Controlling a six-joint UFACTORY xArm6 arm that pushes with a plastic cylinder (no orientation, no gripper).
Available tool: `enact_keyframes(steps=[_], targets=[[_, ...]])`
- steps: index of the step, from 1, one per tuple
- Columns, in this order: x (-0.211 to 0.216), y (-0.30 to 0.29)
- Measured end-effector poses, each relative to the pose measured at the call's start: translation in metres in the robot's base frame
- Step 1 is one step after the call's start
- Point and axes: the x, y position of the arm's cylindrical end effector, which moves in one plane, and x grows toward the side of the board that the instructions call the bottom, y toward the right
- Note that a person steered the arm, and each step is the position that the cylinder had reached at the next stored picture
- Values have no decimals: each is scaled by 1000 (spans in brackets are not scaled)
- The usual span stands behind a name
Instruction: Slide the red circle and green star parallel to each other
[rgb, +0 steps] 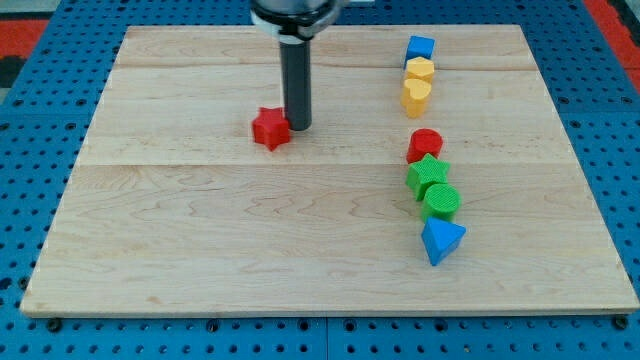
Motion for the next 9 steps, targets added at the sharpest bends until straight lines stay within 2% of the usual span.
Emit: enact_keyframes(steps=[1,2,4,5,6,7,8,9], targets=[[-25,78],[-20,156],[34,187],[49,146],[49,35],[48,32],[23,111],[34,198]])
